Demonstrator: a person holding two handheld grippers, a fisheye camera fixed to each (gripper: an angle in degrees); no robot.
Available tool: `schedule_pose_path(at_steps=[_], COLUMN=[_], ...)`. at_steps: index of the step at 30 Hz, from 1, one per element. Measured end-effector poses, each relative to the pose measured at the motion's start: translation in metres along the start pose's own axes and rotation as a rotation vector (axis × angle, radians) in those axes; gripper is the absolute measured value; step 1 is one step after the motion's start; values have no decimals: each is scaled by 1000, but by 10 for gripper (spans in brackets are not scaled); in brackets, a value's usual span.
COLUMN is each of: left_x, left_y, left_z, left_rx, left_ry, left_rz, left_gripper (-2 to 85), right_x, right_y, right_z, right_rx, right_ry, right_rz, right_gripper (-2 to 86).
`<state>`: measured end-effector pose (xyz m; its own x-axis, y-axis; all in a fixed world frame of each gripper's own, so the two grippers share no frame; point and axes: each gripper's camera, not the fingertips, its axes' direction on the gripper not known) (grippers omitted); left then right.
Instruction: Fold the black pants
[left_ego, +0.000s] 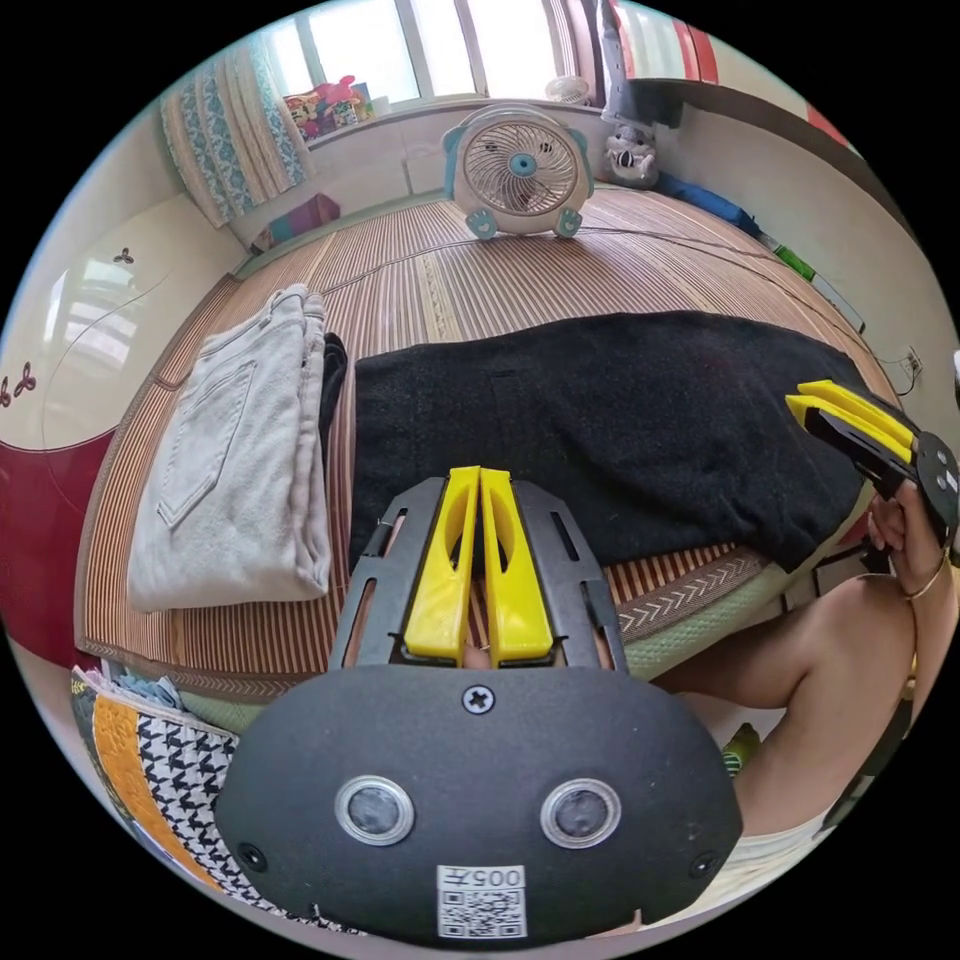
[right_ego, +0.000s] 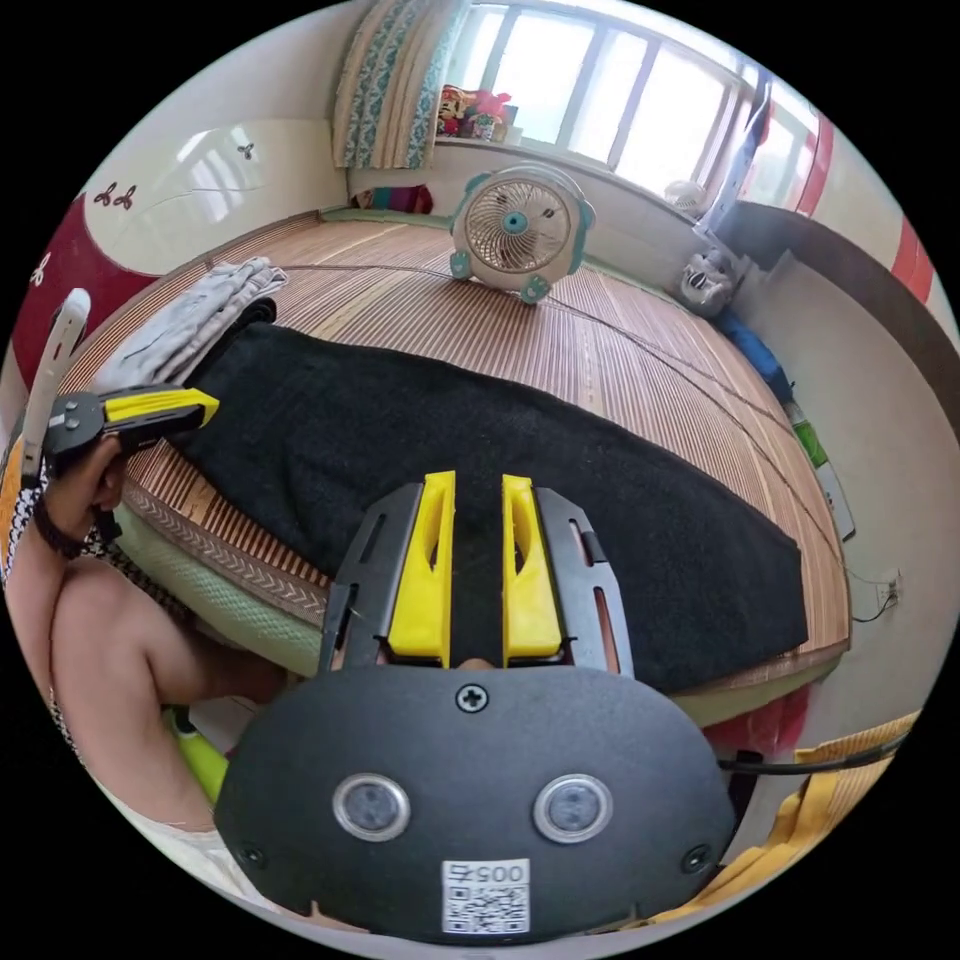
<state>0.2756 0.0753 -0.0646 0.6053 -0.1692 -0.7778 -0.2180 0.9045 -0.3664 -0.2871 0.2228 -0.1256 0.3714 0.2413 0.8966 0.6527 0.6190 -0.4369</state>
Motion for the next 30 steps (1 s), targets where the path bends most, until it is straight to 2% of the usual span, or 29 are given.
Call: schedule_pose_path(at_steps=[6, 13, 25, 30], left_x=[-4, -6, -4, -6], left_y=[-18, -56, -110, -118], left_z=[8, 21, 59, 58], left_rx=[50, 124, 110, 115], left_ry=[-5, 87, 112, 116], left_rz=[-41, -71, -38, -39], left_gripper=[-4, 9, 35, 34], right_x=[-8, -8, 14, 24], right_y=[-29, -76, -129, -148], right_z=[26, 61, 122, 151], right_rx=[-2, 43, 60, 4], right_ry=[-2, 40, 70, -20], right_rz=[-22, 29, 49, 50], right_gripper=[76, 82, 104, 118])
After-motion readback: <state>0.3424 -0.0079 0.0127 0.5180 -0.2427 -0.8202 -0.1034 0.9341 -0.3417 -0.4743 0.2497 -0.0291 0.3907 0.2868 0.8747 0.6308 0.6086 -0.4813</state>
